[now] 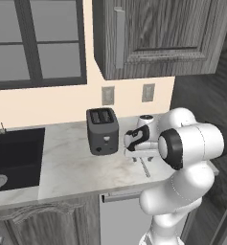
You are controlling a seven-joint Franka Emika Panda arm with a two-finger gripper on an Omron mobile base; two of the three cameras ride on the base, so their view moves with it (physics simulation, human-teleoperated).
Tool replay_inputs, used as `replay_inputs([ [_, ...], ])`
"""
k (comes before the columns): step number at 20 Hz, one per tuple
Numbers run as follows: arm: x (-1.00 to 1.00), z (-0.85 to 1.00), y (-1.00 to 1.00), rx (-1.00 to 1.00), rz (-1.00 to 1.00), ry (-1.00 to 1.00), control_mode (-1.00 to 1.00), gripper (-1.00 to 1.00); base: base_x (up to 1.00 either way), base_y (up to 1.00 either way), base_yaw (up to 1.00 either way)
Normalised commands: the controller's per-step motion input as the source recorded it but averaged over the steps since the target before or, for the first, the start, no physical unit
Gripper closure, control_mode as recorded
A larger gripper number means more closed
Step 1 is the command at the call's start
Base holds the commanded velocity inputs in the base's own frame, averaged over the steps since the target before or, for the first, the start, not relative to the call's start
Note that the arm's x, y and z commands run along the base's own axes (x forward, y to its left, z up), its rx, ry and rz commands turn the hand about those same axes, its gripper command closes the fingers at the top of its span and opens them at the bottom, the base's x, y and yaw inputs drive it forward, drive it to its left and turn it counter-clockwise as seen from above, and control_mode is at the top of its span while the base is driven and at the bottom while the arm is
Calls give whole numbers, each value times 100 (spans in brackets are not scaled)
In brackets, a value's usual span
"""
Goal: Take the fork and place it on the left side of the plate. Then take the spoon and place it on the right side of the plate. Make sure they're directly next to the plate.
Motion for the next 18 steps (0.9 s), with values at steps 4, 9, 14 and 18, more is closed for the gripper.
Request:
replay_inputs([
  [4,-21,-44,-1,0,0,0,-100,100,0,0,0],
  [9,-32,-49,-1,0,0,0,-100,100,0,0,0],
  [14,-37,-49,0,0,0,0,-100,100,0,0,0],
  [18,-40,-39,0,0,0,0,-100,100,0,0,0],
])
